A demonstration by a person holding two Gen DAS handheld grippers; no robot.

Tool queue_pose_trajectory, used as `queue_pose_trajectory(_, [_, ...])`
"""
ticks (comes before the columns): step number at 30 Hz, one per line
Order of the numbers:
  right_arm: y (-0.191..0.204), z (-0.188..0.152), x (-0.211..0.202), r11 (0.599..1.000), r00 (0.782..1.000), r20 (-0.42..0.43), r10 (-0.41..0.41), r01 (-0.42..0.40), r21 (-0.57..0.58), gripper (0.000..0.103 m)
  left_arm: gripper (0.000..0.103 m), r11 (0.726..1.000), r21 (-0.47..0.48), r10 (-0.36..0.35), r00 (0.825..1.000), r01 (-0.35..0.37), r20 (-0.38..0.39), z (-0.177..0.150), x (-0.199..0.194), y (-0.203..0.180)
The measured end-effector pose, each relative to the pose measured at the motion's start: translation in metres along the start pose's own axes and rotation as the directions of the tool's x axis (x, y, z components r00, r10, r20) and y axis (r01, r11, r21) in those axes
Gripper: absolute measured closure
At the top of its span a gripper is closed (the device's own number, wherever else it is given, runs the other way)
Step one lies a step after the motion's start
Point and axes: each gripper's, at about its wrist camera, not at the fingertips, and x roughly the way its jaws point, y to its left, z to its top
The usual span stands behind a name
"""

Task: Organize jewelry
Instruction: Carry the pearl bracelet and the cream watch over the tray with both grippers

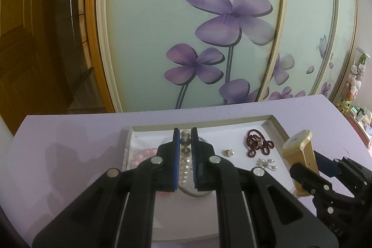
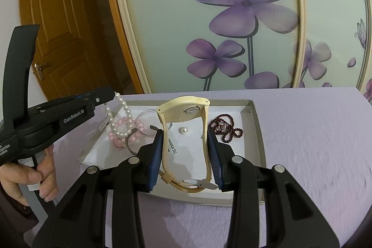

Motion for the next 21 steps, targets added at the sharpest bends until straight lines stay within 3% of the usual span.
queue_pose_trajectory(12, [0.0, -0.001, 0.004, 1.0, 1.0, -0.013, -0.005, 0.005, 0.0, 0.064, 0.093, 1.0, -0.03, 0.004, 0.999, -0.006, -0.05, -0.011, 0.013, 0.01])
queue_pose_trajectory(17, [0.001, -0.001, 0.006, 1.0, 1.0, -0.017, -0.01, 0.01, -0.004, 0.065, 0.072, 0.999, -0.045, 0.014, 0.999, -0.016, -0.051, -0.015, 0.009, 0.016])
queue_pose_trajectory(21, [0.002, 0.0, 0.007, 1.0, 1.0, -0.019, -0.016, 0.016, -0.005, 0.065, 0.062, 0.998, -0.051, 0.022, 0.999, -0.024, -0.037, -0.016, 0.002, 0.021])
